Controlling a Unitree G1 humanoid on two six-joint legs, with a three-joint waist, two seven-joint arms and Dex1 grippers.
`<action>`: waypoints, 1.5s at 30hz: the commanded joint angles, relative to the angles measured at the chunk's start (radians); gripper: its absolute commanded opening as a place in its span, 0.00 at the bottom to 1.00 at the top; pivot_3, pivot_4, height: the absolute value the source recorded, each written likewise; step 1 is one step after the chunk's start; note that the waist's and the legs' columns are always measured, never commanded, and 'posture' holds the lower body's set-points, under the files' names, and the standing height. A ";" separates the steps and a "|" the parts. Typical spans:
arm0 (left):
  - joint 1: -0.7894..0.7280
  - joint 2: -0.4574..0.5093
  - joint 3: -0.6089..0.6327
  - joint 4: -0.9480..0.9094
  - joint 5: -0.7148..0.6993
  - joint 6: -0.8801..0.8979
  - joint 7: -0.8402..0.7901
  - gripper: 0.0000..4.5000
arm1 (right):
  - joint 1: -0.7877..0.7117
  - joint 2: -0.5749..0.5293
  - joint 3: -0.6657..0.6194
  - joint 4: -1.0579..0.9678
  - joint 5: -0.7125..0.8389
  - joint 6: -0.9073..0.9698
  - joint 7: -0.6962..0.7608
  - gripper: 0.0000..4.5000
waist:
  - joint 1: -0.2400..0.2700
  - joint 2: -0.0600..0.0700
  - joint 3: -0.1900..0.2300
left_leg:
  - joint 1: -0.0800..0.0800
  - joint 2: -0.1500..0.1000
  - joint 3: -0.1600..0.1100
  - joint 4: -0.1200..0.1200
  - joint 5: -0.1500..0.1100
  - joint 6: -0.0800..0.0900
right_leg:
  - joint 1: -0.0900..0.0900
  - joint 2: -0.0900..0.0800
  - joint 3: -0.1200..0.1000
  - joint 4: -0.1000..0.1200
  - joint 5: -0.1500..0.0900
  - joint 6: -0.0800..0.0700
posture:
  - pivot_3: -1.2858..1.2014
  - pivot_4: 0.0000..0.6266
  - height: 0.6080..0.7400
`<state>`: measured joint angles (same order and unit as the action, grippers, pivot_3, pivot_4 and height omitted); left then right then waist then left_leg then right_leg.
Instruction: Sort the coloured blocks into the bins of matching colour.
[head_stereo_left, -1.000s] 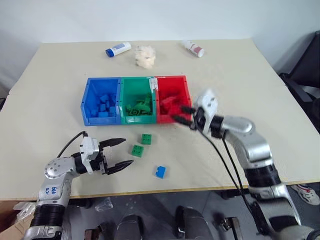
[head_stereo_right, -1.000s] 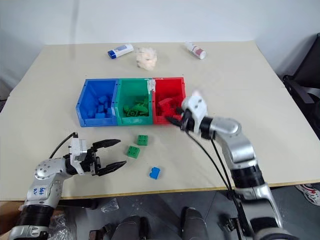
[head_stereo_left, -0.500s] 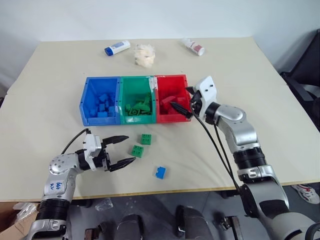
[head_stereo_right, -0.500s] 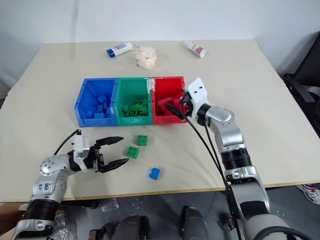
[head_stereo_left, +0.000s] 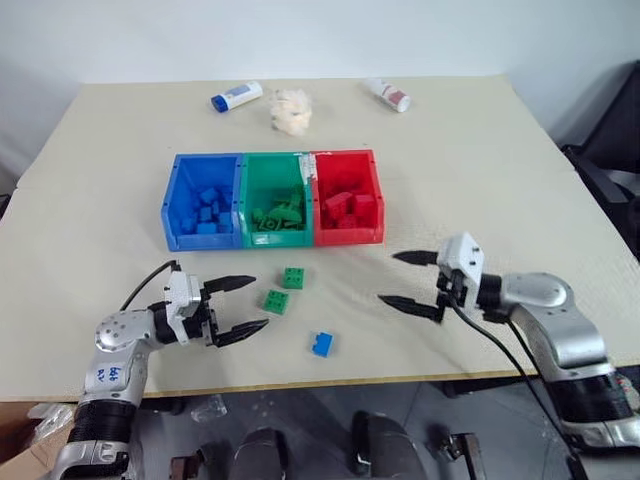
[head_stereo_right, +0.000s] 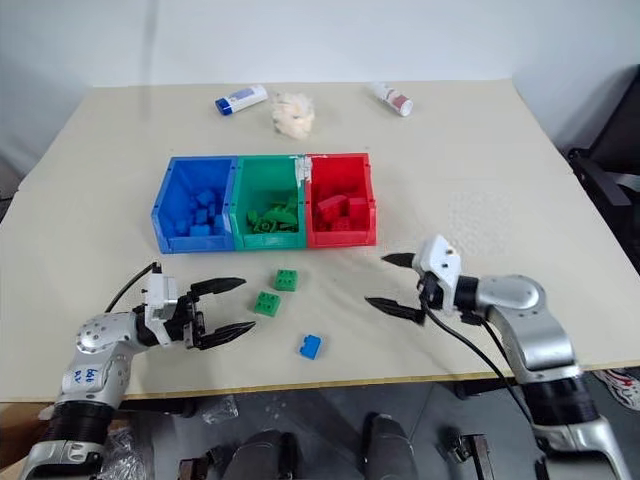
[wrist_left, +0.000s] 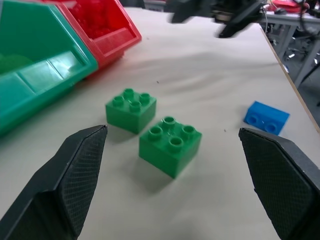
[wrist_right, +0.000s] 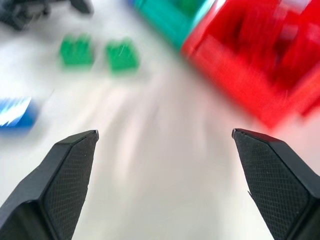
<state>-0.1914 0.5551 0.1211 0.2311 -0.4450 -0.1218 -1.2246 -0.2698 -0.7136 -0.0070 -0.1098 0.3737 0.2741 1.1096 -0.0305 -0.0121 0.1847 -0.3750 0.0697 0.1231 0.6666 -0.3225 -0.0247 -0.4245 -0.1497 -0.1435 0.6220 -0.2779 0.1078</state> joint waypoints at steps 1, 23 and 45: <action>0.069 0.041 0.053 -0.081 -0.030 0.013 0.001 1.00 | 0.047 -0.054 -0.068 -0.069 0.050 0.014 0.032 1.00 | -0.002 0.000 0.000 | 0.001 0.000 0.001 0.000 0.000 0.000 | 0.000 0.000 0.001 0.000 0.000 0.000 | 0.52 0.24 1.00; 0.239 0.003 -0.190 -0.633 0.054 0.192 0.196 1.00 | 0.015 -0.060 -0.052 -0.040 0.074 0.021 0.106 1.00 | 0.028 0.000 0.000 | 0.003 0.000 0.004 0.002 -0.001 0.001 | 0.000 0.000 0.006 -0.001 0.000 -0.001 | 0.52 0.24 1.00; -0.071 -0.094 -0.461 -0.287 0.339 0.082 0.222 0.73 | 0.194 -0.054 -0.153 -0.226 0.087 0.065 -0.079 1.00 | 0.033 0.000 0.000 | 0.002 0.000 0.004 0.005 -0.001 0.001 | 0.000 0.000 0.007 0.000 0.000 0.000 | 0.52 0.24 1.00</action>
<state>-0.2563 0.4624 -0.3356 -0.0592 -0.1063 -0.0254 -0.9966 -0.0828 -0.7643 -0.1274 -0.2934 0.4406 0.3369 1.0398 0.0024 -0.0125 0.1846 -0.3725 0.0694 0.1270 0.6715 -0.3236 -0.0235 -0.4247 -0.1495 -0.1365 0.6218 -0.2777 0.1074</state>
